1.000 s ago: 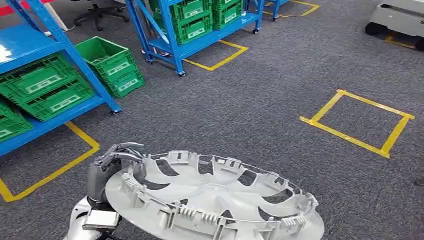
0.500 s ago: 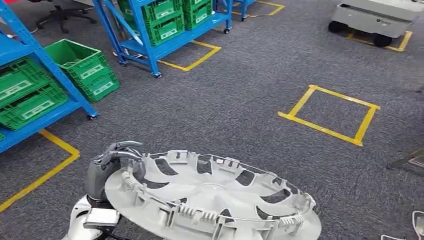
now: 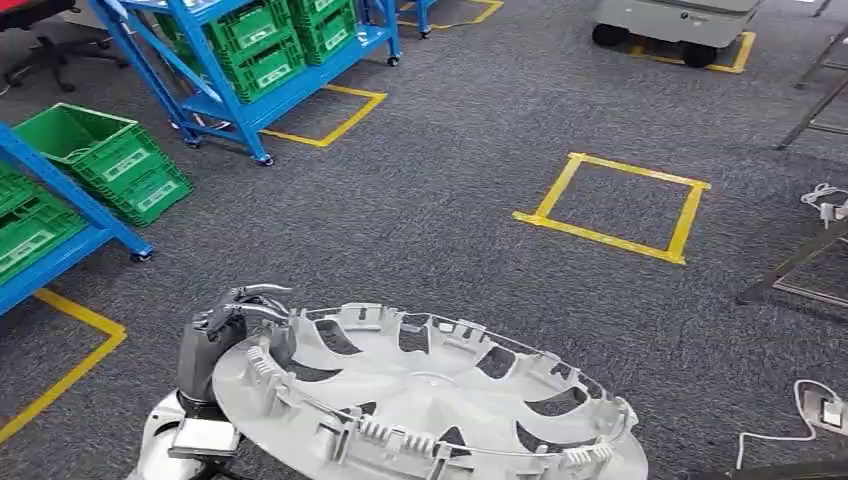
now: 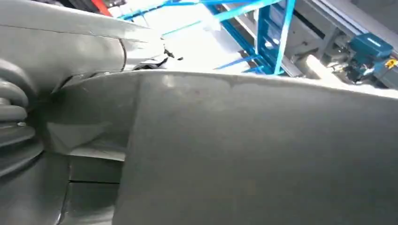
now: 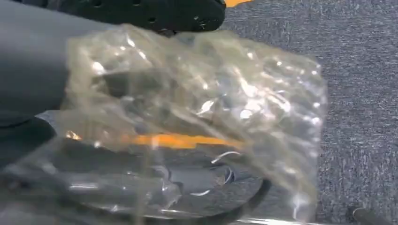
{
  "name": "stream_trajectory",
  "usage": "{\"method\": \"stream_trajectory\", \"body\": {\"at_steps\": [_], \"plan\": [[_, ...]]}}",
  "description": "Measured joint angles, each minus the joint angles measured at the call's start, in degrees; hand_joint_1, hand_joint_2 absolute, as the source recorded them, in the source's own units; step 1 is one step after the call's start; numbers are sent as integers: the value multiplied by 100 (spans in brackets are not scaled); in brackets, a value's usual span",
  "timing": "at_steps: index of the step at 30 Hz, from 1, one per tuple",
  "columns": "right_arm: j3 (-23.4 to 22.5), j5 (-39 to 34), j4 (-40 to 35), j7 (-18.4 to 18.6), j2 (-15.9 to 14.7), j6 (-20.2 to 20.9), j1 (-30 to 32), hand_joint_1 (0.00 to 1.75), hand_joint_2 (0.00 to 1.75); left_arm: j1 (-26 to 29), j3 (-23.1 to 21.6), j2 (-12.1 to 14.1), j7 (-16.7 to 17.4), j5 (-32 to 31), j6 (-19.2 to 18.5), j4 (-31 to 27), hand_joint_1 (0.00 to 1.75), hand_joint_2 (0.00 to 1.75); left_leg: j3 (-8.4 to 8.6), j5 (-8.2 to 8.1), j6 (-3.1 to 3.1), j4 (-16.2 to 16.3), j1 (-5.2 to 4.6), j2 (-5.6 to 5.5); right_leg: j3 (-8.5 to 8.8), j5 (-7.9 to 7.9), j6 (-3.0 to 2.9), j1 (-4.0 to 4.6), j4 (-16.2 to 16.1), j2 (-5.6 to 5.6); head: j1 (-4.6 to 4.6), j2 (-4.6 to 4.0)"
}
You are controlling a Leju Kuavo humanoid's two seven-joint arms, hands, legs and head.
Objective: Take the parts from the cabinet and place them on the table.
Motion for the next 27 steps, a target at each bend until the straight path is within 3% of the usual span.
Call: {"method": "stream_trajectory", "body": {"at_steps": [1, 2, 4, 5, 6, 9, 10, 11, 12, 13, 15, 16, 17, 18, 19, 20, 21, 22, 25, 26, 27], "plan": [[-4, 0, 2, 0, 0, 0, 2, 0, 0, 3, 0, 2, 0, 0, 0, 0, 175, 175, -36, 65, 20, 54, -1, -5, -2, 4, -5, 12, 0, 59, 2, 0], [-7, 0, 6, 0, 0, 0, 4, 0, 0, 4, 0, 2, 0, 0, 0, 0, 175, 175, 48, 270, 54, -147, -8, -13, 2, 6, -8, 25, 1, 123, -4, 0], [-9, 2, 9, 0, 2, 0, 4, 0, 0, 1, 0, 2, 0, 0, -2, 0, 175, 175, 455, 806, 149, -1017, -28, -110, 37, 8, -7, 46, 1, 235, -2, 0], [-9, 2, 9, 0, 4, 2, 2, 0, 0, -4, 0, 4, 0, 0, -2, 0, 175, 175, 675, 1034, 227, -1514, -52, -346, 32, 11, -3, 27, -3, 277, 4, 0], [-11, 2, 15, 0, 13, 4, -19, 0, 0, 0, 0, 4, -2, 0, -2, 0, 175, 175, 716, 990, 280, -1623, -50, -466, 15, 20, 22, 61, 21, 312, 13, 0], [-17, 6, 15, 2, 13, 4, 10, 0, 0, -7, 0, 0, -7, 0, -2, 0, 175, 175, 711, 965, 267, -1738, -78, -348, -91, 86, 122, 7, 6, 425, -13, 0], [-20, 4, 15, 2, 13, 7, 15, 0, 0, -7, 4, 0, -7, -2, -2, -2, 175, 175, 740, 1013, 266, -1842, -39, -283, -95, 97, 164, 39, -12, 475, -18, 0], [-24, 4, 17, 2, 13, 4, 20, 0, 0, -9, 4, -2, -7, -2, -2, 0, 175, 175, 779, 1049, 249, -1901, -13, -184, -158, 17, 158, 35, 80, 305, -11, 0], [-28, 4, 15, -4, 11, 2, 15, 0, 0, -10, 2, -7, -11, -2, -2, -2, 175, 175, 781, 1061, 271, -1917, -12, -162, -290, -176, 184, 51, 330, 97, 39, 0], [-31, 4, 15, -2, 11, 2, 0, 0, 0, -4, 7, -7, -11, 9, -2, -2, 175, 175, 773, 1060, 278, -1914, -16, -91, -505, -414, 221, 39, 786, -26, 52, 0], [-28, 7, 17, 0, 9, 4, 1, 0, 0, 0, 7, -7, -11, 7, -2, 0, 175, 175, 767, 1055, 282, -1909, -29, 48, -904, -738, 277, 13, 1622, -92, 48, 0], [-33, 4, 17, 2, 9, 2, 3, 0, 0, 4, 7, -4, -11, 0, -4, 2, 175, 175, 767, 1054, 279, -1908, -32, 95, -966, -739, 296, 0, 1754, -97, 46, 0], [-33, 4, 17, 2, 9, 2, 7, 0, 0, 6, 7, -4, -9, 0, -2, 2, 175, 175, 770, 1048, 272, -1908, -31, 162, -880, -593, 311, -10, 1609, -111, 46, 0], [-37, 4, 17, 4, 9, 2, 13, 0, 0, 3, 7, -4, -11, 4, -4, 2, 175, 175, 776, 1041, 261, -1907, -31, 198, -675, -370, 315, -17, 1228, -140, 48, 0], [-39, 4, 17, 4, 9, 2, 15, 0, 0, 0, 7, -7, -9, 7, -9, 2, 175, 175, 791, 1024, 240, -1898, -27, 242, -379, -131, 314, -22, 700, -201, 48, 0], [-39, 6, 17, 4, 9, 2, 11, 0, 0, -1, 4, -9, -11, 7, -11, 2, 175, 175, 805, 1002, 212, -1883, -25, 276, -67, 48, 315, -22, 161, -336, 50, 0], [-39, 7, 17, 4, 9, 2, -5, 0, 0, 0, 7, -9, -9, 7, -11, 2, 175, 175, 802, 974, 170, -1870, -74, 309, 44, -73, 291, 35, -13, -471, 52, 0], [-35, 4, 17, 0, 9, 2, -19, 0, 0, -6, 9, -7, -9, 4, -11, 2, 175, 175, 794, 958, 151, -1832, -86, 343, 51, -22, 199, 11, -32, -364, 35, 0], [-46, 4, 17, 4, 9, 0, -5, 0, 0, -11, 4, -7, -9, 2, -11, 2, 175, 175, 812, 947, 102, -1833, -77, 439, 19, -17, 111, 22, -23, -254, 46, 0], [-46, 4, 17, 4, 9, 0, -5, 0, 0, -16, 7, -4, -9, 2, -11, 2, 175, 175, 800, 867, 54, -1782, -49, 336, 34, 7, 68, -8, -46, -223, 37, 0], [-46, 7, 17, 4, 9, 0, -12, 0, 0, -17, 7, -4, -11, 0, -9, 2, 175, 175, 711, 689, 30, -1565, -38, 134, 29, 11, 34, -11, -45, -178, 15, 0]]}}
